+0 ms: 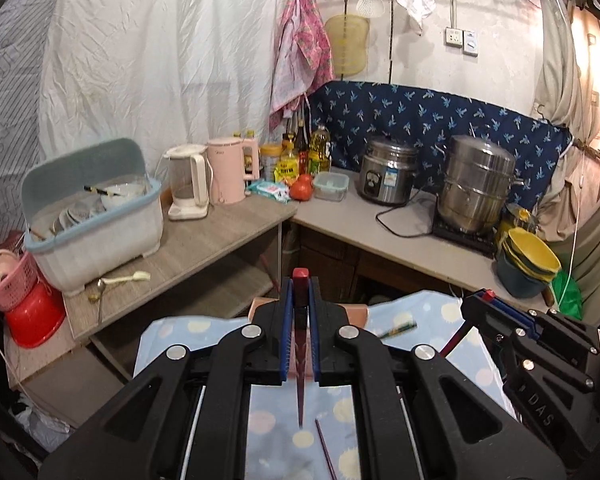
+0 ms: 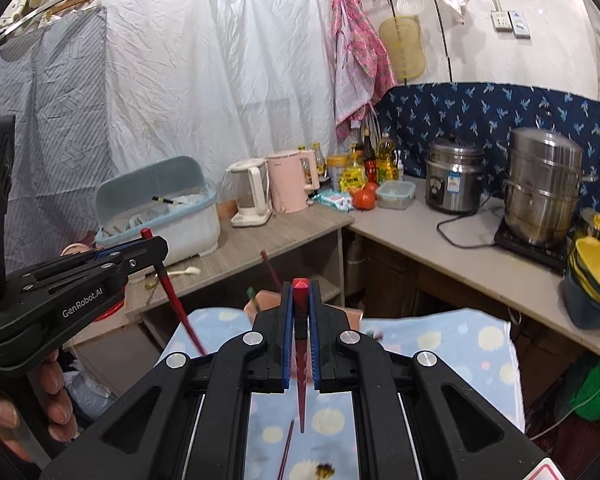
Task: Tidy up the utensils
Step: 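Lift both chopsticks and lower them into the pink holder, then open both grippers to release the chopsticks into the holder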
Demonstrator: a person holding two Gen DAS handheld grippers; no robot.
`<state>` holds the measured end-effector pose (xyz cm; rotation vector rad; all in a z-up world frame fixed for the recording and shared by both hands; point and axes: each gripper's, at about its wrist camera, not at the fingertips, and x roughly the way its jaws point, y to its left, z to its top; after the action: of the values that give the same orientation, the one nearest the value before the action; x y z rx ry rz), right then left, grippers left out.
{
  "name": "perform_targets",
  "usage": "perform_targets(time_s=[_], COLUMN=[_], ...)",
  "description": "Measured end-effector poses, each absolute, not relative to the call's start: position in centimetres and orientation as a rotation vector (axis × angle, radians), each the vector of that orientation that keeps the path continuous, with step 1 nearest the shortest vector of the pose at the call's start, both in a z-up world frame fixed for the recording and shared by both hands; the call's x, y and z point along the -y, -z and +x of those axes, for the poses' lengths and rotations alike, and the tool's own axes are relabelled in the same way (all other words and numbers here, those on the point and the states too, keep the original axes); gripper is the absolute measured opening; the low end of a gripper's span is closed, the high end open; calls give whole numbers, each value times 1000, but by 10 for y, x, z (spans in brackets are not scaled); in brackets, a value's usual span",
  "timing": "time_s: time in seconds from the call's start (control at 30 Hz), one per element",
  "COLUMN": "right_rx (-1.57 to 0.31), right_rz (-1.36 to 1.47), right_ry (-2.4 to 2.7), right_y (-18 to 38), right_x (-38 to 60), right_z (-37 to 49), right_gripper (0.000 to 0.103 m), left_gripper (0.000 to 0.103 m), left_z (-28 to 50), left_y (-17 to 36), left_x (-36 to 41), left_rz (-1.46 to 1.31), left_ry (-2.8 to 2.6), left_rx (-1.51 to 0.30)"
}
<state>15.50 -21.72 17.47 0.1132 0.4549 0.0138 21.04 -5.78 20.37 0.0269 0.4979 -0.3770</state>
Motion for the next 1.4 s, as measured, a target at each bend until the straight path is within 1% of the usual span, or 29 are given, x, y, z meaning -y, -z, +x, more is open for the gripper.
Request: perform_targets(time_s=[0.27, 0.47, 0.73, 0.97, 1.1, 1.13, 1.17, 1.2, 1.23, 1.27, 1.3, 1.4], right_rx=[-406, -426, -489, -526, -547, -545, -545, -544, -538, -529, -517, -499], right_rz=[114, 113, 121, 112, 99, 101, 103, 104, 105, 105, 100, 80], right_ry=[25, 52, 77, 77, 79, 80, 83, 84, 85, 89, 93, 97], right_y=[-203, -191, -154, -132, -119, -117, -115, -115, -115, -116, -118, -123], right_x=[232, 239, 248, 244, 240, 241, 241, 240, 239, 239, 238, 234], right_z=[214, 251, 290, 304, 305, 304, 303, 301, 298, 295, 290, 279], right_gripper=[7, 7, 7, 7, 7, 10, 13, 21, 31, 34, 36, 37], left_gripper=[7, 7, 7, 7, 8, 8, 14, 28, 37, 49, 50, 50], left_z=[263, 295, 332, 345, 345, 344, 342, 340, 338, 335, 331, 322], left_y=[-233, -239, -196, -160, -149, -148, -148, -148, -148, -149, -150, -153], left_x=[74, 86, 95, 97, 96, 96, 95, 94, 92, 90, 89, 87], left_rz=[-5, -25, -8, 12, 16, 16, 13, 13, 10, 7, 8, 31], left_ry=[359, 361, 349, 346, 349, 341, 335, 330, 323, 314, 303, 296], left_rx=[-442, -406, -471, -524, -534, -526, -515, -510, -506, -496, -479, -469])
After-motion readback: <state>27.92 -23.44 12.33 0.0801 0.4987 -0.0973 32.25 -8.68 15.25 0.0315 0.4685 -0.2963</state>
